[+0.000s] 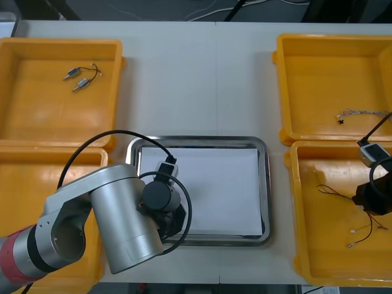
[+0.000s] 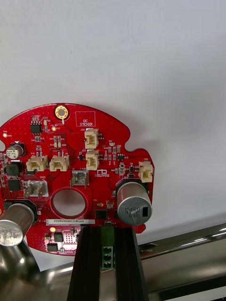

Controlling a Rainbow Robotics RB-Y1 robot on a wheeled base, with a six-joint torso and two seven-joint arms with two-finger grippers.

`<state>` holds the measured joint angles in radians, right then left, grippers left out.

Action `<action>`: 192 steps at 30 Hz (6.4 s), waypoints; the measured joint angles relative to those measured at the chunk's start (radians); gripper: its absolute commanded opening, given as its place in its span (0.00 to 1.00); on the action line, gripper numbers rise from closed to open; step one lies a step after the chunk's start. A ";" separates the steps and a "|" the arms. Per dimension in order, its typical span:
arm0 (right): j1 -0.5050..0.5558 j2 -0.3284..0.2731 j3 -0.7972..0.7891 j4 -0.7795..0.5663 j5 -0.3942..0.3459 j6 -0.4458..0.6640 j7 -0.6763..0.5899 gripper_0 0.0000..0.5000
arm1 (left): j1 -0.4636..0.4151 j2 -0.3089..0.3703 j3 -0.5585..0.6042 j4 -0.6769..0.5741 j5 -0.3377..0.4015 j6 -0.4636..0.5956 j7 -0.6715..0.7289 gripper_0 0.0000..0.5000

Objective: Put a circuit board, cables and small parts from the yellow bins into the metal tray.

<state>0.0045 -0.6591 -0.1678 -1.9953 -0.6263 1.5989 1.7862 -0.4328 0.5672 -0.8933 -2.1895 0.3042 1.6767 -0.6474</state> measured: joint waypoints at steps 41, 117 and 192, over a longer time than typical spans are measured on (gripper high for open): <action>0.051 0.013 0.044 0.025 0.046 -0.072 0.002 0.17 | 0.001 0.000 -0.014 0.031 -0.033 -0.046 0.000 1.00; -0.004 -0.091 -0.130 -0.564 -0.284 0.317 -0.001 0.00 | 0.008 0.246 1.058 0.243 0.427 0.145 -0.672 1.00; -0.610 0.132 1.121 -0.118 0.155 0.104 0.076 0.00 | -0.415 0.014 0.925 1.104 0.283 -0.508 -1.458 1.00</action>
<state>-0.6058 -0.5272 0.9534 -2.1129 -0.4712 1.7024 1.8621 -0.8482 0.5815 0.0314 -1.0855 0.5876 1.1685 -2.1055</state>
